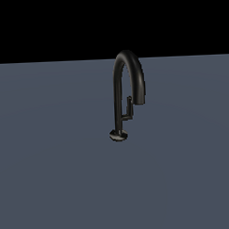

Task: Turn on the faucet by rotating a designated handle.

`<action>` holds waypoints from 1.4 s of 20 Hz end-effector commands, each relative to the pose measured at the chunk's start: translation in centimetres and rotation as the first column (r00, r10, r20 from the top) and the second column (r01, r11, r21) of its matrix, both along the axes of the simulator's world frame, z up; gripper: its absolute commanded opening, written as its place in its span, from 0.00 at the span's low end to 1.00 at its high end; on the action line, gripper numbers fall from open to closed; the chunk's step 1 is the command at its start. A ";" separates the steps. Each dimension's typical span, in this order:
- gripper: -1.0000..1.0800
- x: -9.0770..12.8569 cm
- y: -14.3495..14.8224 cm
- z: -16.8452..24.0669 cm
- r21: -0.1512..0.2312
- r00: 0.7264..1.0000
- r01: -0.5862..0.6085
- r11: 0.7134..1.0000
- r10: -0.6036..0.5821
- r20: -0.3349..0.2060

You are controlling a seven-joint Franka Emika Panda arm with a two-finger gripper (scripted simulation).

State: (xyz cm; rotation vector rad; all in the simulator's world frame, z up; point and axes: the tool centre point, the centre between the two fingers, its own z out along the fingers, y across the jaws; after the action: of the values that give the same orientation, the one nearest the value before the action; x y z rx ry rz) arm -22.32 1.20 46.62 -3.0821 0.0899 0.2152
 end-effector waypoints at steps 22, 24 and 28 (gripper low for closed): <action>0.00 12.2 -1.2 -4.8 0.191 0.902 0.318 0.929 -0.235 -0.361; 0.00 13.3 -1.4 -5.4 0.203 0.884 0.349 0.915 -0.249 -0.395; 0.00 15.2 -1.9 -6.8 0.221 0.843 0.410 0.885 -0.275 -0.463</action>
State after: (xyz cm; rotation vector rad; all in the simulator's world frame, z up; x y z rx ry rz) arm -7.86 -0.49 40.33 -2.6203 0.5464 0.7583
